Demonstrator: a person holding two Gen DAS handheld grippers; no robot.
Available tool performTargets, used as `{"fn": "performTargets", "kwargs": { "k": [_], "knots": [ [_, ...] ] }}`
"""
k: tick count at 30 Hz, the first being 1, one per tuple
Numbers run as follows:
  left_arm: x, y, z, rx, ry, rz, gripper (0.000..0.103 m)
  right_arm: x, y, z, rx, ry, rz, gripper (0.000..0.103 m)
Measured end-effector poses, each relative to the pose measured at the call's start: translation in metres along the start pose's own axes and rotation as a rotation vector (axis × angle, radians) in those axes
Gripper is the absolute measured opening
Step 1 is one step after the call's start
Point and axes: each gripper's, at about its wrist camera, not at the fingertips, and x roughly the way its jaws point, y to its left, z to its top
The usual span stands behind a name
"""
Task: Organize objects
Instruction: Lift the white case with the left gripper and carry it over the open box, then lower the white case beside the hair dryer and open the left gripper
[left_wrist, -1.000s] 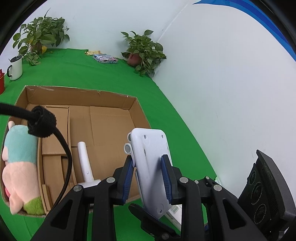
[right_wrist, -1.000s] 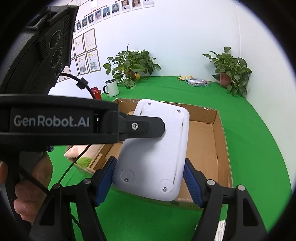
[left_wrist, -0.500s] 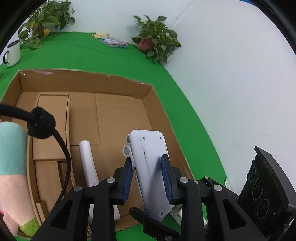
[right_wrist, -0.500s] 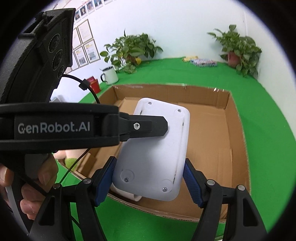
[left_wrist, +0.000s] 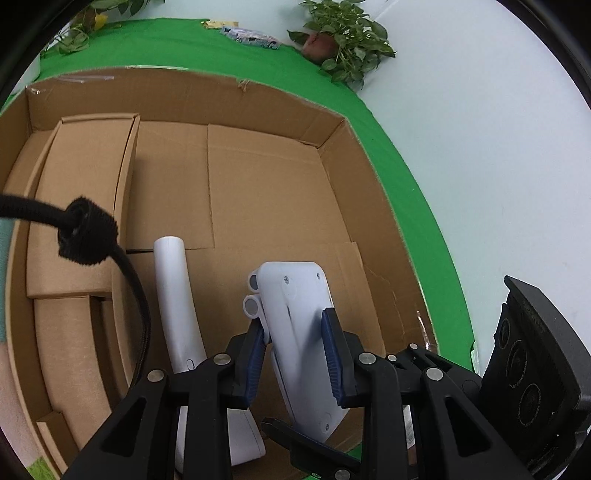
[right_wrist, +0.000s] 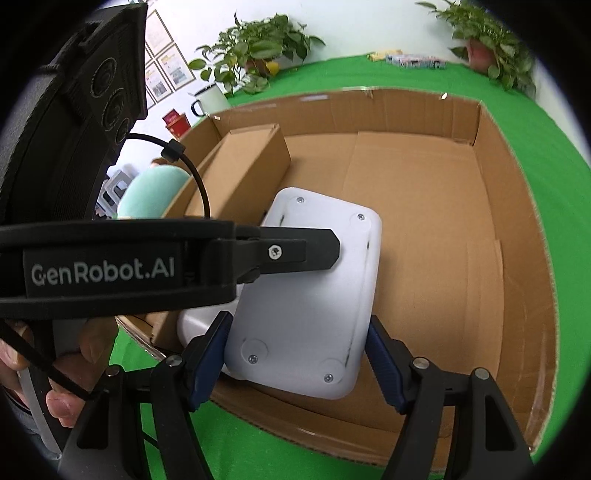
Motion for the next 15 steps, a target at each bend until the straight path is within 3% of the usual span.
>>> {"fn": "performTargets", "kwargs": {
  "k": [9,15],
  "knots": [
    [0.03,0.007,-0.006,-0.009,0.059,0.001,0.025,0.02,-0.017,-0.006,0.044,0.091,0.027,0.071],
    [0.029,0.007,-0.006,-0.007,0.035,0.054,0.021,0.024,-0.019,-0.011,0.053,0.131,0.056,0.071]
  ]
}}
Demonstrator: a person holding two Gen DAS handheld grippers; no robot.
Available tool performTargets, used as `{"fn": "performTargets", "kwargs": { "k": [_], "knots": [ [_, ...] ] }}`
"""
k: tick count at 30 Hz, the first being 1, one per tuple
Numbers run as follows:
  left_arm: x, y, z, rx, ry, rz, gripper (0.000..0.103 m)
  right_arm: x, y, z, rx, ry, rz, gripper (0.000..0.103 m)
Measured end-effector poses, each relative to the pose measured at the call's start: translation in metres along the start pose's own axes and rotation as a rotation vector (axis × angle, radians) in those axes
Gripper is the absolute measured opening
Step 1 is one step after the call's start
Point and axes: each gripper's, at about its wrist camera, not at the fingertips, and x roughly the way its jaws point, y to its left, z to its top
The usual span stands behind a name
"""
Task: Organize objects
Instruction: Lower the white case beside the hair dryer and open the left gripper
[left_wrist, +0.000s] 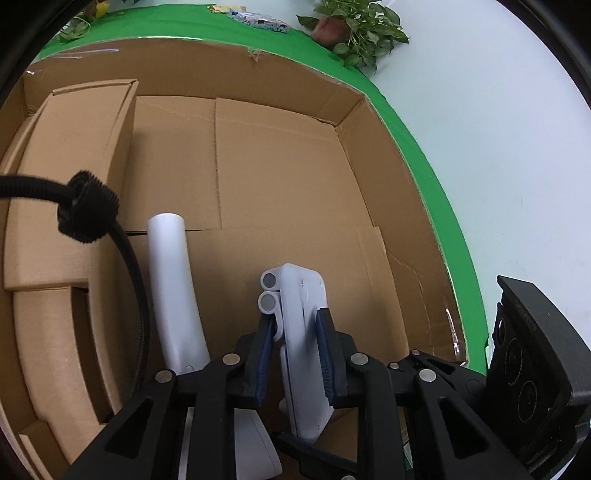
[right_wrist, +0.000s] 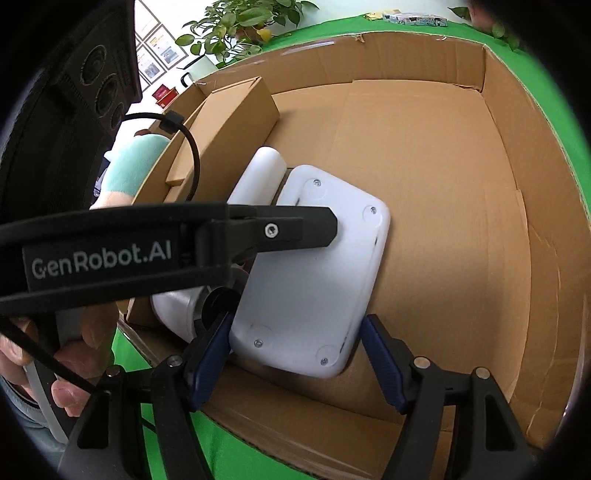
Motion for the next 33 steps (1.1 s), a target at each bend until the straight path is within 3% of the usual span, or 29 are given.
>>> {"fn": "performTargets", "kwargs": {
  "k": [6,11,16,20,21,27,33],
  "knots": [
    [-0.012,-0.002,-0.003,0.021,-0.018,0.038,0.021,-0.006,0.0,0.0,0.002,-0.002,0.01,0.071],
    [-0.058,0.004,-0.013,0.015,-0.143,0.022,0.021,-0.023,-0.001,-0.004,0.017,-0.034,0.003,0.071],
    [-0.079,0.004,-0.028,0.029,-0.177,0.016,0.021,-0.026,-0.009,0.007,0.044,-0.054,0.024,0.07],
    [-0.08,0.004,-0.038,0.012,-0.181,-0.007,0.021,-0.009,-0.011,0.022,0.031,-0.044,-0.021,0.053],
    [-0.081,0.005,-0.041,0.009,-0.184,-0.012,0.021,-0.008,-0.01,0.022,0.028,-0.041,-0.019,0.043],
    [-0.085,0.015,-0.056,0.0,-0.198,-0.011,0.021,-0.006,-0.002,0.021,0.016,-0.047,-0.05,0.041],
    [-0.098,0.012,-0.069,0.025,-0.289,0.033,0.021,-0.007,0.001,0.018,0.034,-0.017,-0.065,0.042]
  ]
}}
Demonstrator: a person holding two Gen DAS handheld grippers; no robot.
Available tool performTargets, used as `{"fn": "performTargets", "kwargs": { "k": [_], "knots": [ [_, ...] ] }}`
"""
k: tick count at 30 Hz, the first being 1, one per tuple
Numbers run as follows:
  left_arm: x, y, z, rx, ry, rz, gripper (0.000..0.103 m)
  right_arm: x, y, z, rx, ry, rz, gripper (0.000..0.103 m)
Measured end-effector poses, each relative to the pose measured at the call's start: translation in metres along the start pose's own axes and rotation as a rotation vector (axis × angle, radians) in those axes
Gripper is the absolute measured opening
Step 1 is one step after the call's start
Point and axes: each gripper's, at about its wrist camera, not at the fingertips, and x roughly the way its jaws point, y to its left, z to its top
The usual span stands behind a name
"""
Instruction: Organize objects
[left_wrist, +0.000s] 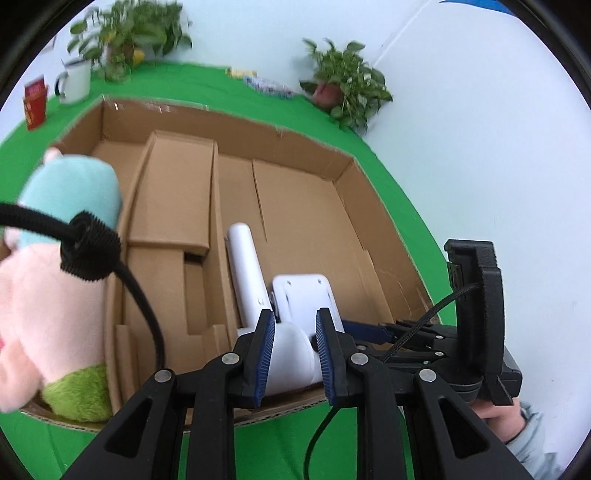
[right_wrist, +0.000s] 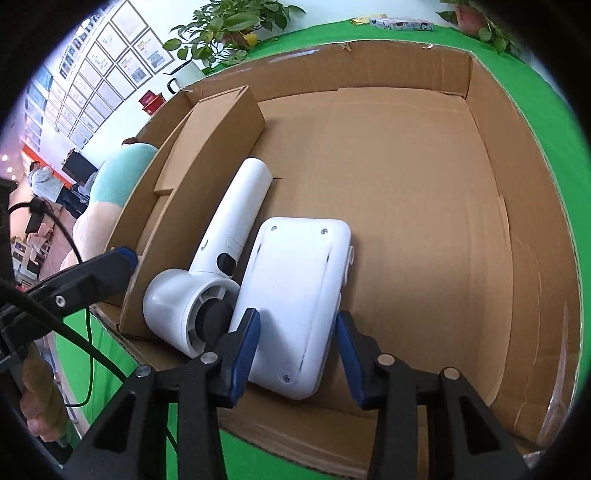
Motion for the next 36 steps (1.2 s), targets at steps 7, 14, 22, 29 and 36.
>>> {"fn": "performTargets", "kwargs": {
  "k": [7,14,22,29,36],
  "knots": [
    [-0.039,-0.018,-0.018,0.067,-0.185,0.197,0.065,-0.027,0.007,-0.017,0.039,-0.141,-0.128,0.08],
    [-0.069,-0.04,-0.054,0.176,-0.401,0.459,0.098,-0.074,0.043,-0.08,-0.031,-0.468,-0.204,0.083],
    [-0.064,-0.055,-0.096,0.191,-0.363,0.509,0.098,-0.104,0.057,-0.124,-0.046,-0.595,-0.322,0.083],
    [-0.07,-0.064,-0.122,0.171,-0.371,0.529,0.097,-0.106,0.059,-0.134,-0.057,-0.565,-0.348,0.083],
    [-0.074,-0.069,-0.125,0.22,-0.335,0.491,0.013,-0.107,0.075,-0.145,-0.105,-0.56,-0.35,0.013]
  ]
}}
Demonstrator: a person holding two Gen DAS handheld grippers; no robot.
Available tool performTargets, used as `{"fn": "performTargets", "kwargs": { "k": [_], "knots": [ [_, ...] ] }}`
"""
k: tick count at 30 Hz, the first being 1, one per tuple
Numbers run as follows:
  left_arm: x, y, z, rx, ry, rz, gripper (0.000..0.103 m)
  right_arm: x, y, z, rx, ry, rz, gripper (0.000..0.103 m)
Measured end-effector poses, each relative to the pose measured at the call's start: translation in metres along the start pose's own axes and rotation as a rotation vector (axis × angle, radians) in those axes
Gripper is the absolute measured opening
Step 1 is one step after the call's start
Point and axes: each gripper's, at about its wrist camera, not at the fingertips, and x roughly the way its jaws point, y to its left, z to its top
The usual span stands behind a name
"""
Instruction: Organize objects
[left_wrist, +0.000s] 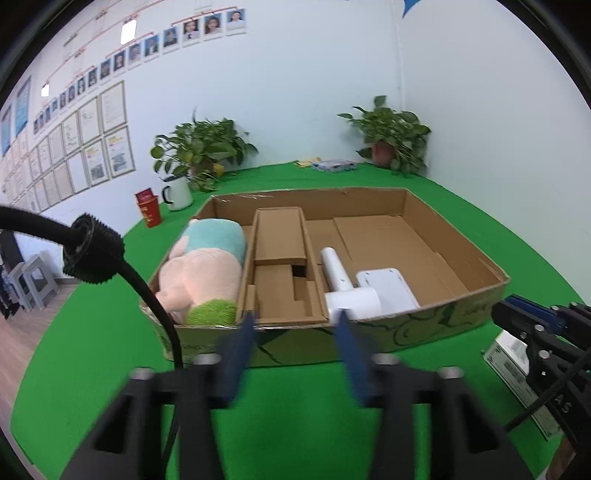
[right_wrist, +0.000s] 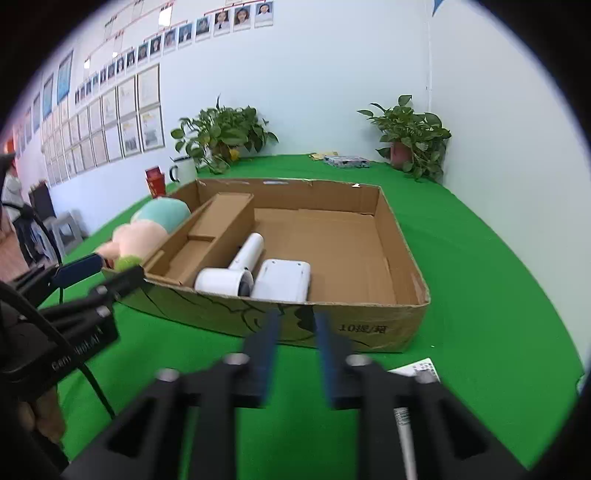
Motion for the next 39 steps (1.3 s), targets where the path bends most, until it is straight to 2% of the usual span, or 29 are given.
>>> {"fn": "performTargets", "kwargs": {
  "k": [2,3,4,5,6,7,8,16,22,28,32,33,35,39],
  "knots": [
    [0.001,0.0,0.001,0.002,0.021,-0.01,0.012,-0.003,0.002,-0.001,0.0,-0.004,-0.007,0.013],
    [0.001,0.0,0.001,0.004,0.015,0.005,0.014,-0.005,0.003,0.0,0.001,-0.012,-0.019,0.023],
    [-0.001,0.001,0.001,0.001,0.0,0.032,0.019,-0.007,0.004,0.0,0.001,-0.015,-0.027,0.054],
    [-0.002,0.003,0.001,-0.007,-0.01,0.053,0.048,-0.009,0.003,0.0,0.007,-0.024,-0.027,0.075],
    [-0.005,0.005,0.002,-0.02,-0.021,0.065,0.086,-0.013,0.001,0.0,0.022,-0.045,-0.016,0.094],
    [-0.009,0.008,0.002,-0.043,-0.046,0.074,0.096,-0.018,-0.001,-0.001,0.04,-0.071,-0.006,0.094],
    [-0.012,0.011,0.001,-0.058,-0.067,0.079,0.098,-0.02,-0.003,0.0,0.05,-0.077,0.0,0.094],
    [-0.02,0.009,0.002,-0.051,-0.048,0.078,0.098,-0.016,0.001,0.0,0.051,-0.048,0.053,0.095],
    [-0.017,0.016,0.0,-0.06,-0.017,0.091,0.098,-0.014,0.009,-0.004,0.037,-0.046,0.039,0.095],
    [-0.014,0.018,-0.004,-0.052,0.009,0.137,0.098,-0.009,0.016,-0.004,0.016,-0.042,0.044,0.095],
    [-0.01,0.02,-0.006,-0.049,0.03,0.11,0.098,-0.008,0.014,-0.007,0.018,-0.042,0.07,0.095],
    [-0.009,0.02,-0.007,-0.045,0.04,0.095,0.098,-0.009,0.009,-0.009,0.021,-0.048,0.085,0.095],
    [-0.002,0.02,-0.011,-0.054,0.083,0.003,0.098,-0.012,-0.006,-0.015,0.042,-0.06,0.093,0.095],
    [0.024,0.015,-0.026,-0.123,0.228,-0.285,0.098,-0.012,-0.059,-0.033,0.087,0.003,0.021,0.095]
  ]
}}
